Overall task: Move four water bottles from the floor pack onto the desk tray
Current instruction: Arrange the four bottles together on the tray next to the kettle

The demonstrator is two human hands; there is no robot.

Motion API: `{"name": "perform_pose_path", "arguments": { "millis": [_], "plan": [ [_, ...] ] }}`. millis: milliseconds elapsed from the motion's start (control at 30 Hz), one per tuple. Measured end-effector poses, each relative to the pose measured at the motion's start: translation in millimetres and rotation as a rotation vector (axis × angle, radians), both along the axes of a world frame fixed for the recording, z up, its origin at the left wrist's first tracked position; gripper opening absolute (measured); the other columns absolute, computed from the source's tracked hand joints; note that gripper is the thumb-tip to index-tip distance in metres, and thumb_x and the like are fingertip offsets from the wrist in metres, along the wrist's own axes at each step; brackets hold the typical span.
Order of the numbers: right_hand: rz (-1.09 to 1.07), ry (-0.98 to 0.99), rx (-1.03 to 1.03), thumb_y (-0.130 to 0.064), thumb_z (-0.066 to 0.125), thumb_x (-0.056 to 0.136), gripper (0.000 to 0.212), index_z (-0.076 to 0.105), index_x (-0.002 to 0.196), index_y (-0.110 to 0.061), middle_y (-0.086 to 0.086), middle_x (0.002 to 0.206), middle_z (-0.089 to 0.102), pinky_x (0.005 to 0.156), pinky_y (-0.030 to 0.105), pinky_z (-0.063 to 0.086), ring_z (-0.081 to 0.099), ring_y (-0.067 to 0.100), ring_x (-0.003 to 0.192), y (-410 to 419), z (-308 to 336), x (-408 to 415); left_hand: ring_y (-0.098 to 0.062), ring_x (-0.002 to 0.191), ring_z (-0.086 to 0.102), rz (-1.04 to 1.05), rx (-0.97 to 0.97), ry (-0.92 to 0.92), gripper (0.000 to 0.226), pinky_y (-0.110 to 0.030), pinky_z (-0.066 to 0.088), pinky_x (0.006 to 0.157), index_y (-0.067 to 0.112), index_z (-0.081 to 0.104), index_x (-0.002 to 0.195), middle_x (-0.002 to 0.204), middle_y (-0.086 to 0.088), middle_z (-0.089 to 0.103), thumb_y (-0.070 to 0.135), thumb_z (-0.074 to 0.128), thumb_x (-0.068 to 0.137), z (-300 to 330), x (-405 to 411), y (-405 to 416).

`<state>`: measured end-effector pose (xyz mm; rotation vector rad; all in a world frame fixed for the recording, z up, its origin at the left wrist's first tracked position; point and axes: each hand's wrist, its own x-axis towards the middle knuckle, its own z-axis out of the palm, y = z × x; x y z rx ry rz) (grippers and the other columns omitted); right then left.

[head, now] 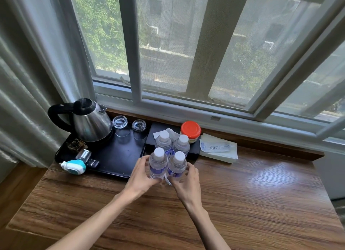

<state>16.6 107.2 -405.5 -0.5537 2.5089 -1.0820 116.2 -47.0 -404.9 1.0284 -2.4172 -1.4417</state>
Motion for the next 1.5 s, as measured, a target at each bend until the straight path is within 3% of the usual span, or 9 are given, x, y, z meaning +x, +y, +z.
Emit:
{"name": "perform_pose_path", "arguments": {
  "millis": [100,267,467,600,700,800,1067,1267,1500],
  "plan": [
    [-0.032,-0.042,-0.053,-0.042,0.08,0.069,0.071,0.05,0.13,-0.022,-0.004,0.122,0.056,0.087,0.023,0.046,0.057,0.012,0.113,-7,-8,2,-0.003,0.105,0.067,0.026,0.054,0.011,0.079,-0.037,0.055,0.096,0.027,0.055,0.122,0.115,0.01,0.068,0.039,0.091,0.052,-11,-1,1],
    [-0.087,-0.046,-0.116,-0.038,0.082,0.07,0.065,0.053,0.126,-0.025,-0.007,0.116,0.066,0.085,0.03,0.052,0.063,0.013,0.107,-15,-18,5,-0.001,0.098,0.07,0.071,0.083,0.073,0.066,-0.037,0.058,0.088,0.029,0.058,0.118,0.107,0.011,0.074,0.048,0.079,0.059,-20,-5,2],
    [-0.108,-0.074,-0.169,-0.031,0.084,0.073,0.059,0.056,0.124,-0.028,-0.006,0.113,0.071,0.083,0.031,0.052,0.066,0.015,0.103,-14,-14,10,-0.006,0.101,0.07,0.034,0.008,0.086,0.052,-0.005,0.046,0.075,0.027,0.058,0.126,0.11,0.009,0.074,0.026,0.076,0.078,-18,-5,5],
    [-0.094,-0.081,-0.19,-0.035,0.083,0.069,0.065,0.056,0.128,-0.03,-0.008,0.113,0.072,0.085,0.032,0.053,0.067,0.013,0.103,-6,-9,19,-0.004,0.102,0.072,0.007,0.01,0.113,0.059,-0.03,0.058,0.084,0.034,0.055,0.13,0.109,0.015,0.076,0.036,0.075,0.075,-15,9,5],
    [-0.088,-0.075,-0.202,-0.04,0.083,0.065,0.062,0.058,0.122,-0.033,-0.008,0.104,0.074,0.084,0.033,0.054,0.069,0.015,0.097,-4,-7,31,-0.002,0.103,0.071,0.001,0.026,0.143,0.061,-0.036,0.059,0.086,0.034,0.056,0.129,0.108,0.02,0.075,0.042,0.078,0.073,-12,24,2],
    [-0.069,-0.069,-0.222,-0.042,0.083,0.062,0.06,0.061,0.116,-0.031,-0.01,0.097,0.075,0.082,0.034,0.055,0.069,0.013,0.093,-13,1,41,-0.001,0.099,0.072,0.023,0.006,0.165,0.064,-0.036,0.059,0.083,0.033,0.058,0.125,0.107,0.021,0.075,0.053,0.081,0.07,-6,41,-9],
    [0.017,-0.036,-0.277,-0.036,0.084,0.066,0.053,0.062,0.114,-0.03,-0.018,0.102,0.074,0.083,0.028,0.054,0.068,0.0,0.096,-82,28,51,-0.004,0.103,0.071,0.058,-0.039,0.171,0.065,-0.042,0.058,0.087,0.036,0.056,0.126,0.111,0.018,0.074,0.043,0.084,0.067,18,58,-78],
    [0.018,-0.061,-0.309,-0.03,0.083,0.073,0.047,0.062,0.114,-0.023,-0.012,0.1,0.072,0.077,0.023,0.05,0.067,0.005,0.093,-145,26,53,-0.003,0.098,0.072,0.086,-0.066,0.136,0.062,-0.042,0.059,0.085,0.037,0.057,0.118,0.104,0.015,0.076,0.042,0.082,0.062,20,54,-135],
    [-0.032,-0.117,-0.278,-0.028,0.081,0.076,0.045,0.06,0.115,-0.023,-0.007,0.102,0.072,0.076,0.026,0.05,0.067,0.008,0.092,-195,2,46,-0.022,0.101,0.072,0.149,-0.07,0.049,0.062,-0.042,0.058,0.083,0.025,0.059,0.115,0.104,0.001,0.077,0.04,0.084,0.06,-4,39,-176]
  ]
}}
